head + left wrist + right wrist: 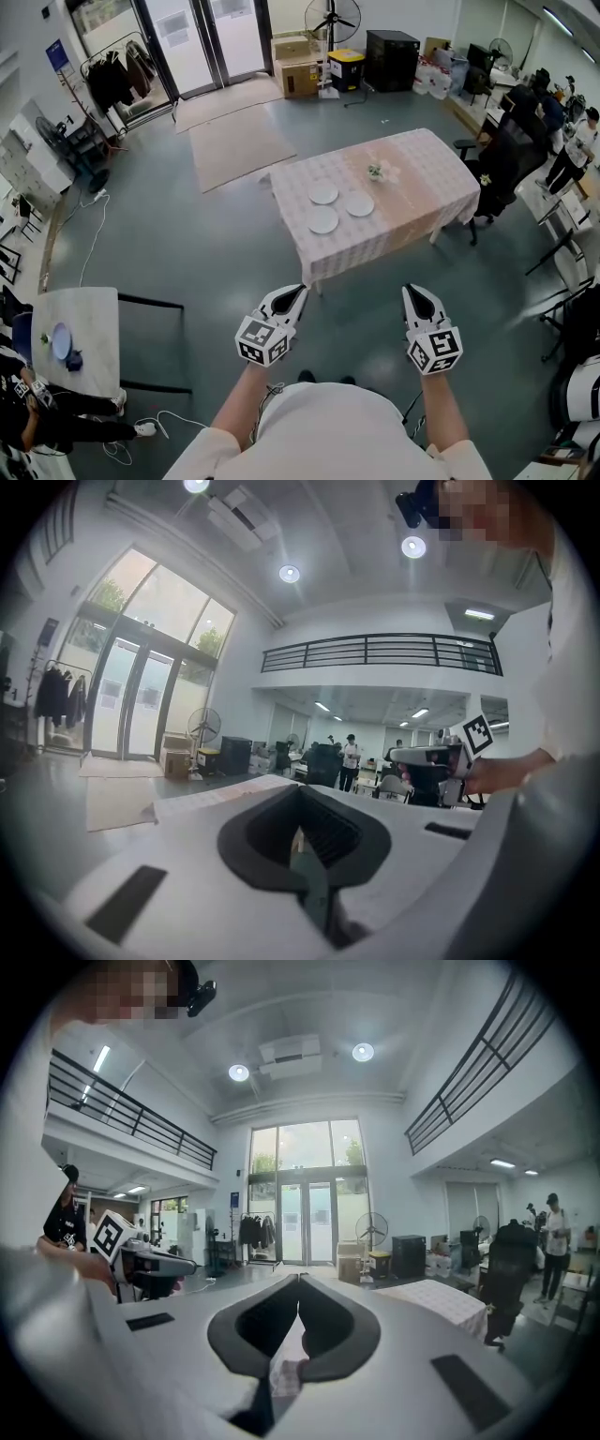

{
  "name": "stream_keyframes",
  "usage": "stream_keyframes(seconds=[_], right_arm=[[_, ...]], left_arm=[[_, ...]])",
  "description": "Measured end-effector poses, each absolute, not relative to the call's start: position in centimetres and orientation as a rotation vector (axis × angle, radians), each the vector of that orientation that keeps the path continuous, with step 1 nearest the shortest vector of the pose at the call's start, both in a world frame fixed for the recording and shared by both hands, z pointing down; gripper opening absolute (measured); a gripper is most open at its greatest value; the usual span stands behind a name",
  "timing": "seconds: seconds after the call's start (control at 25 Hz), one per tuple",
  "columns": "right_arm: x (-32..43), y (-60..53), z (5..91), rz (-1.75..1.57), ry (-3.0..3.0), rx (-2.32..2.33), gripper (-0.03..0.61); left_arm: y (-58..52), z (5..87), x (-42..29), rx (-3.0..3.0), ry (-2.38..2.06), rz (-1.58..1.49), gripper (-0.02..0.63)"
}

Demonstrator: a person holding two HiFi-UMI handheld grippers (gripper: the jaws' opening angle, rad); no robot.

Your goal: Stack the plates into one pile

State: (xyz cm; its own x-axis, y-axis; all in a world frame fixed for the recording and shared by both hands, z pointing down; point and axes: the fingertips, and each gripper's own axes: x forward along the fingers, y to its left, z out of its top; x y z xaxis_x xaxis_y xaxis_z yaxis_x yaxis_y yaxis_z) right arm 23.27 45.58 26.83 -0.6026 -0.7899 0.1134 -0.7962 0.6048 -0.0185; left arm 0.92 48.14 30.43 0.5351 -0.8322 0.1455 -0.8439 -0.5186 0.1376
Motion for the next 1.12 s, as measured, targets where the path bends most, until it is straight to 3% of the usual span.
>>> stream_keyframes(seconds=[0.4,0.56,0.64,1.12], right_arm=[[22.0,46.0,27.3,0.095,-2.752,1.318,0.026],[21.1,45.7,27.8,0.106,-2.739,1.321,0.032],[20.6,45.4,28.1,0.119,-2.727,1.324,0.128],[17.3,43.0,29.6,0.176,-2.666,1.368,0.095]], left_arm=[[48.1,30.7,0.1,2.582,-1.395,0.044,0.014],[47.6,31.3,-0.6,2.569,-1.375,0.050,0.112],[47.4,31.7,-1.1,2.567,-1.363,0.055,0.118],[45.0,33.1,-4.4,2.592,-1.276,0.091,0.117]])
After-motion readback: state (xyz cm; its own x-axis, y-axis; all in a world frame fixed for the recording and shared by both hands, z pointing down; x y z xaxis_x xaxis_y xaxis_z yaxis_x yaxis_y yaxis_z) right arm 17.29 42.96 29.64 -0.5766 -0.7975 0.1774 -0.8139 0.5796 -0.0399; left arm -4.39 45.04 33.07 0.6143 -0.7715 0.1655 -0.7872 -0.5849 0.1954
